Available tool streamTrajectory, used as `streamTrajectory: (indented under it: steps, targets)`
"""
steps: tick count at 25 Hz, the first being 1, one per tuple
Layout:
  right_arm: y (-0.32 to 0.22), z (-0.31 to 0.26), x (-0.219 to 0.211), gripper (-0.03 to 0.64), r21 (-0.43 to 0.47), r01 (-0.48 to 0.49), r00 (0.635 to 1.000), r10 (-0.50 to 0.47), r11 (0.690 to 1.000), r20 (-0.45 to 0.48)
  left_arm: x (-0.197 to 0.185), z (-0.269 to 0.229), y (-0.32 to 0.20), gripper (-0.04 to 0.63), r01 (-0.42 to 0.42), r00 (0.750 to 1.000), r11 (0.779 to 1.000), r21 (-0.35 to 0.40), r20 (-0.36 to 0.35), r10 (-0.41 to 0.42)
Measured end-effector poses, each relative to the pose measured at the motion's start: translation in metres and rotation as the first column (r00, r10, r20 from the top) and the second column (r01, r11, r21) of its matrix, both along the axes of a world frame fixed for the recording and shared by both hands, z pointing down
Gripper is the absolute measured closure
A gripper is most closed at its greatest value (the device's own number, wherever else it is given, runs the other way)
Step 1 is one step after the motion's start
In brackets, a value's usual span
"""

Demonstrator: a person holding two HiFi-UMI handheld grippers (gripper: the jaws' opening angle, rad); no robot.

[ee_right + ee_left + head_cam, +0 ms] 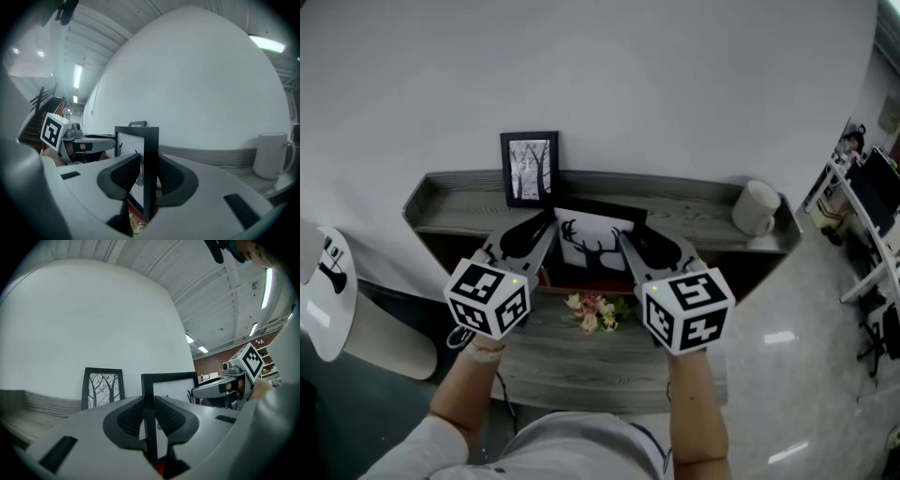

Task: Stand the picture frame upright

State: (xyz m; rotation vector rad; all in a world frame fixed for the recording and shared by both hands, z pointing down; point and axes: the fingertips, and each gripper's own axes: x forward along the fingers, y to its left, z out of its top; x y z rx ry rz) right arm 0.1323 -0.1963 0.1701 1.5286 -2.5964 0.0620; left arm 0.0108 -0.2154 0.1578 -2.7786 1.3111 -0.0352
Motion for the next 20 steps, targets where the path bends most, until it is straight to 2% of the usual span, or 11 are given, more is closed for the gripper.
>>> streamTrajectory:
  steps: [14, 20]
  targets:
    - [-0.031, -0.038, 0.005, 0.497, 0.081, 0.041, 0.997, -0.046, 0.996, 0.056, 0.01, -0.033, -0.03, 0.52, -0.014, 0.998, 0.998, 0.063, -0.053, 0.017]
    - [-0.042, -0.068, 0.012, 0.494, 0.118, 0.043, 0.996, -0.051, 0.992, 0.07, 0.018, -0.062, -0.041, 0.52, -0.03, 0.997, 0.994, 0.106, -0.061, 0.036]
